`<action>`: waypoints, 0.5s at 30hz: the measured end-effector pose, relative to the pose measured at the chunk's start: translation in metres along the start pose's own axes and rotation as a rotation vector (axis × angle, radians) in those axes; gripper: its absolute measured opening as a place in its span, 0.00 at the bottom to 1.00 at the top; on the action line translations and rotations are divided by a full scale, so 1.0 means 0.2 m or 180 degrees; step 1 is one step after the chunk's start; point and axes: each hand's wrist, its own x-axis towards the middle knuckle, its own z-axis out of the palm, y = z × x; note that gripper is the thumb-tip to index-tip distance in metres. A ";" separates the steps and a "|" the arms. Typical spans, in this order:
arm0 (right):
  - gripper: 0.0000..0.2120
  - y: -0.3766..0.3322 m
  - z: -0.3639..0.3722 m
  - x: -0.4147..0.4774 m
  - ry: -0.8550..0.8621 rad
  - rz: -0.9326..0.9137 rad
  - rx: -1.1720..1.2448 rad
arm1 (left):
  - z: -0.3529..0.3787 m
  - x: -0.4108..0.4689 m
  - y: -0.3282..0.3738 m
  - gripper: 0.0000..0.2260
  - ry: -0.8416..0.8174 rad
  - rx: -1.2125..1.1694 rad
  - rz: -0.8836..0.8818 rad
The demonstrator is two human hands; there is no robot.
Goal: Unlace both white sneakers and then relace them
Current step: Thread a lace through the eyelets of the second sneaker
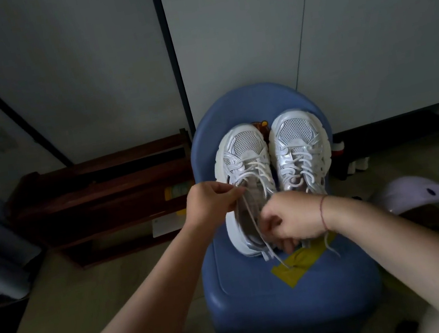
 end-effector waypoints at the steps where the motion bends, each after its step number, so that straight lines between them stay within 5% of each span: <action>1: 0.10 0.01 0.01 -0.02 -0.0267 0.0018 0.0119 | 0.00 0.00 0.00 0.04 -0.0040 -0.0097 -0.0030; 3: 0.08 0.03 0.00 -0.03 -0.0179 0.0103 0.0383 | 0.00 0.00 0.00 0.04 -0.0077 -0.0205 -0.0077; 9: 0.12 0.04 0.02 0.10 0.1208 0.0179 0.1697 | 0.00 0.00 0.01 0.04 -0.0198 -0.0411 -0.0177; 15: 0.15 -0.01 0.07 0.14 0.1549 0.0131 0.1305 | 0.00 0.00 0.00 0.04 -0.0224 -0.0371 -0.0140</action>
